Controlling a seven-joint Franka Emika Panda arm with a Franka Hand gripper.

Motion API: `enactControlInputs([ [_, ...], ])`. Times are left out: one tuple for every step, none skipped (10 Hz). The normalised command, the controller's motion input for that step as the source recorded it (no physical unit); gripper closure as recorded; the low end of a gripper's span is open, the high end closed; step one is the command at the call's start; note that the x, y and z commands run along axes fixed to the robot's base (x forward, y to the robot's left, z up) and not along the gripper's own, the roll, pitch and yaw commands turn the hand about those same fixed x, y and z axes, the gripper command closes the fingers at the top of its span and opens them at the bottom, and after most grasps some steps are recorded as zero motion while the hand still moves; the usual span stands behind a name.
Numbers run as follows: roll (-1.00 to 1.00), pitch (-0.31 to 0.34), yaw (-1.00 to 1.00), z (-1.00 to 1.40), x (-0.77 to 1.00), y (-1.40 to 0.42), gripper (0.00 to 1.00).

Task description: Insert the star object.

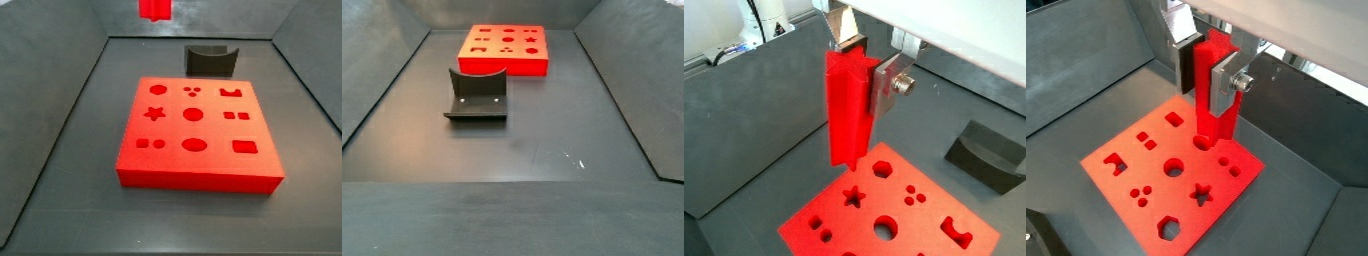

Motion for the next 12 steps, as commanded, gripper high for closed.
enactControlInputs([
  [0.0, -0.033, 0.0, -0.38, 0.05, 0.15, 1.0],
  [0.0, -0.186, 0.0, -0.91, -0.08, 0.17, 1.0],
  [0.0, -0.139, 0.0, -0.99, -0.12, 0.26, 1.0],
  [0.01, -0.124, 0.07, -0.97, 0.0, 0.3, 1.0],
  [0.0, -0.141, 0.33, -0.93, 0.2, 0.23, 1.0],
  [0.0, -0.14, 0.46, -0.87, 0.26, 0.16, 1.0],
  [0.0, -0.109, 0.16, -0.61, 0.0, 0.0, 1.0],
  [0.01, 0.0, 0.0, 0.0, 0.0, 0.0, 1.0],
  [0.2, -0.016, 0.0, -0.4, 0.03, -0.03, 1.0],
  [0.29, -0.083, 0.03, -0.62, 0.15, 0.0, 1.0],
  [0.33, -0.036, 0.07, -0.59, 0.12, 0.0, 1.0],
  [0.34, 0.0, 0.11, -0.25, 0.11, -0.19, 1.0],
])
